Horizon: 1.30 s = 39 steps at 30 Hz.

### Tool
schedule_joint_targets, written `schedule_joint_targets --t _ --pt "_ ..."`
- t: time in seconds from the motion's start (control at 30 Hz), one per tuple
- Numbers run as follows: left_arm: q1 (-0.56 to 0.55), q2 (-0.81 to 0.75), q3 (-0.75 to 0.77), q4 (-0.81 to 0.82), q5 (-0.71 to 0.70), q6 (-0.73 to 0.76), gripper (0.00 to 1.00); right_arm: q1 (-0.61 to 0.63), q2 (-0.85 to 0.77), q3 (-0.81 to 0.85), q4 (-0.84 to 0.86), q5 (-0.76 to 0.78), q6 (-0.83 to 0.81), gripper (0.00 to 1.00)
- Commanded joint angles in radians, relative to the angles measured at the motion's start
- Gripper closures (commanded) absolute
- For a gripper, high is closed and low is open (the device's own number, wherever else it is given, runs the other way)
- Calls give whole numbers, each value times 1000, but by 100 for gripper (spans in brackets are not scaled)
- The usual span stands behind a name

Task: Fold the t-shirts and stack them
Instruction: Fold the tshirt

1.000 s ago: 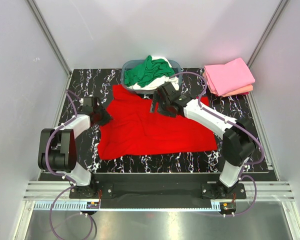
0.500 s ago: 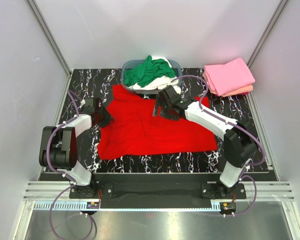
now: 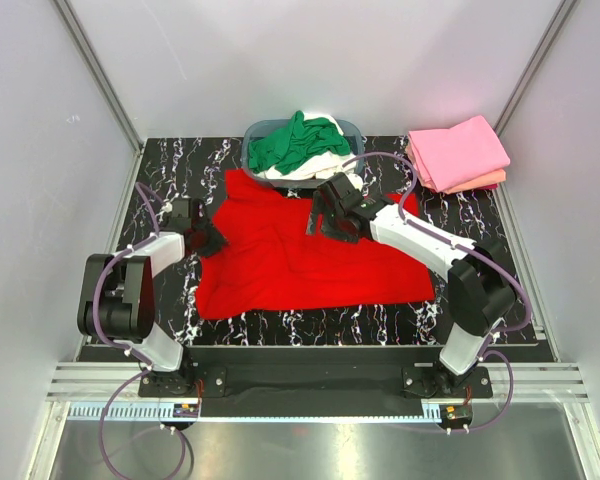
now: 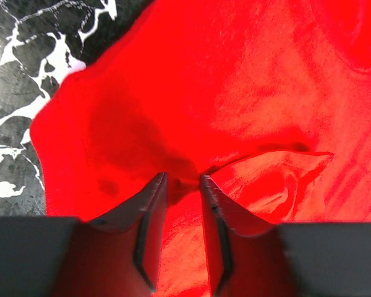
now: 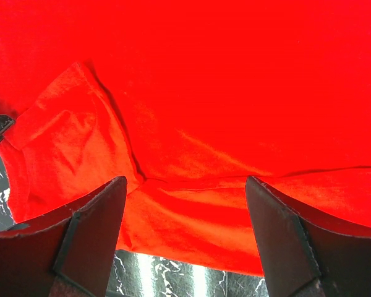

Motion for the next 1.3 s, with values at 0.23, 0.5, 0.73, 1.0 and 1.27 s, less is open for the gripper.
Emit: schedule_joint_targets --t 0.23,0.5,0.73,1.0,1.27 --pt "-11 -35 29 44 -21 4 100 -11 -25 -14 23 26 -11 16" --pt "-11 -24 160 34 -12 92 100 -12 14 17 23 24 -28 16" --pt "-11 86 261 82 72 181 93 -12 57 40 21 10 -36 16" --pt "-8 94 284 -42 -61 151 16 -18 44 20 2 41 -59 13" --pt "-8 -141 209 -354 -235 74 17 -100 -91 -78 -70 141 -68 4"
